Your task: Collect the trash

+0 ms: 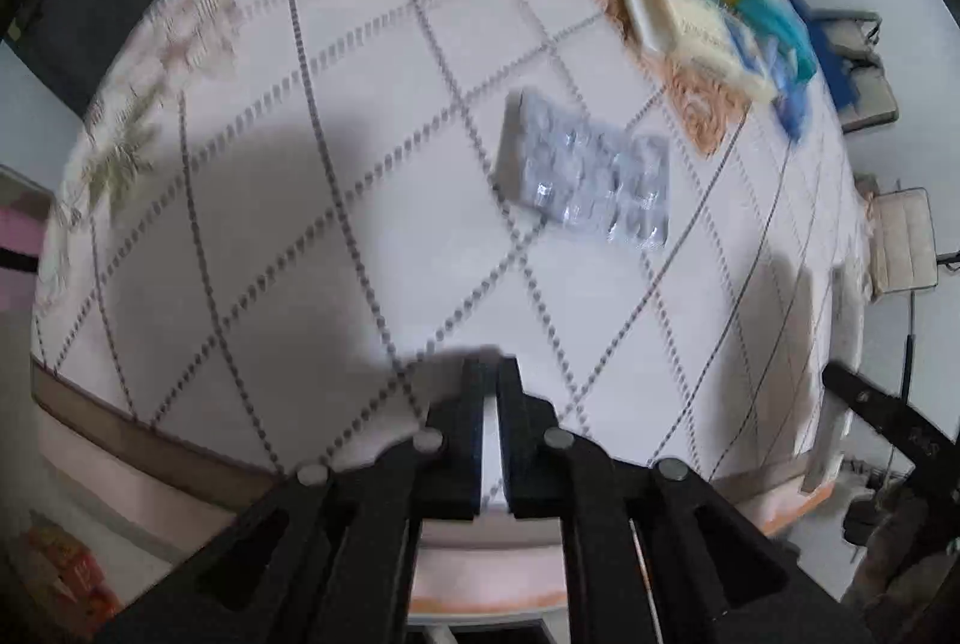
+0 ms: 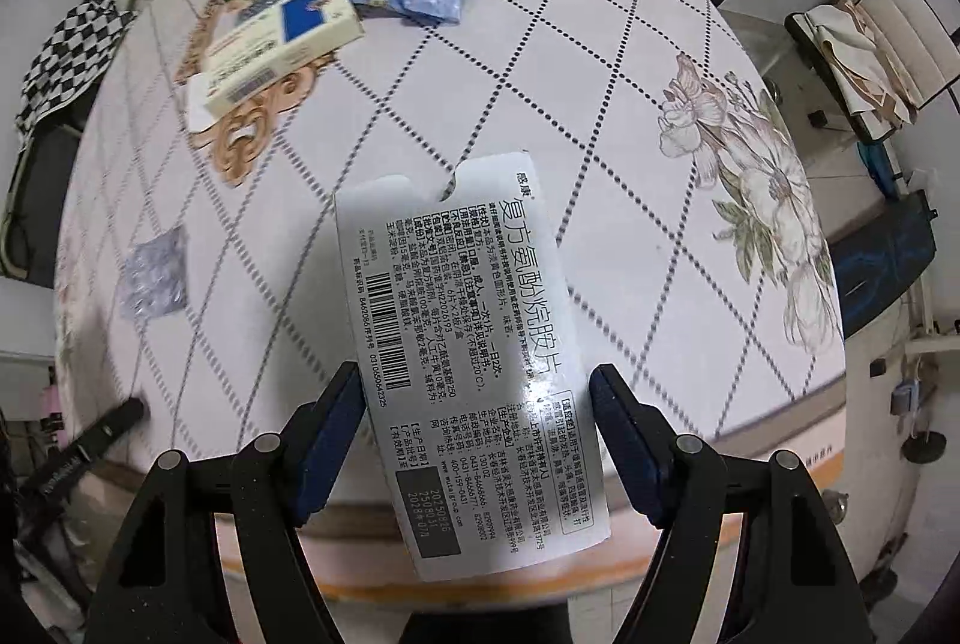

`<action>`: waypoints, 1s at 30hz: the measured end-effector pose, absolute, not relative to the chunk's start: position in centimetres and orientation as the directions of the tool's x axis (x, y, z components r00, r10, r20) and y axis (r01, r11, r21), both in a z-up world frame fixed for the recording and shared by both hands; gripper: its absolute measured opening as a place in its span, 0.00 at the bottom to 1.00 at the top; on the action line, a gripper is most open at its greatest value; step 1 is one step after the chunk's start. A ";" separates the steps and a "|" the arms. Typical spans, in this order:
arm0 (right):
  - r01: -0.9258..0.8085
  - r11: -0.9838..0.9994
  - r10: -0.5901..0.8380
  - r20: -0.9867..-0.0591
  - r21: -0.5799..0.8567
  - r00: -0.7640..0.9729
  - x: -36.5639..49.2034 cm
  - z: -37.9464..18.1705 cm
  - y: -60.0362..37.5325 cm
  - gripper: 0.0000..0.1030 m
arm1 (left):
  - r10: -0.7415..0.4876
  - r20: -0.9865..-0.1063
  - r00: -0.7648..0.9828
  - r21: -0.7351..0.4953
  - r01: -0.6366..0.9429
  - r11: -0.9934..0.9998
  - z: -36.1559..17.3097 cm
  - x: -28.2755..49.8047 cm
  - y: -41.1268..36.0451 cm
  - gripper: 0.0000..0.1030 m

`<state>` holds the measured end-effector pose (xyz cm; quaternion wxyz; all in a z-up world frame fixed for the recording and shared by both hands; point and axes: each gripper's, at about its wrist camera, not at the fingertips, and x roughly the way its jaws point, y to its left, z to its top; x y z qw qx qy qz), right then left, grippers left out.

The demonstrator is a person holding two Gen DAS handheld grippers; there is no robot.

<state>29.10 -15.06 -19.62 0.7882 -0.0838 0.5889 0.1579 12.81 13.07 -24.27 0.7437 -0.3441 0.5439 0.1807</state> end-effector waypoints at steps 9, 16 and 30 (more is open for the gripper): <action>-0.329 0.935 0.204 -0.960 0.133 0.191 33.7 -20.9 -14.7 0.75 | -0.105 -0.924 0.368 -0.327 -0.619 0.714 -22.3 17.2 12.2 0.47; -0.316 0.937 0.216 -0.959 0.149 0.186 37.2 -20.9 -14.7 0.75 | -0.086 -0.962 0.261 -0.225 -0.566 0.793 -23.7 23.7 11.9 0.48; -0.330 0.933 0.219 -0.954 0.143 0.205 39.2 -21.2 -15.1 0.76 | 0.073 -0.973 0.221 -0.064 -0.557 0.828 -23.0 24.8 9.5 0.11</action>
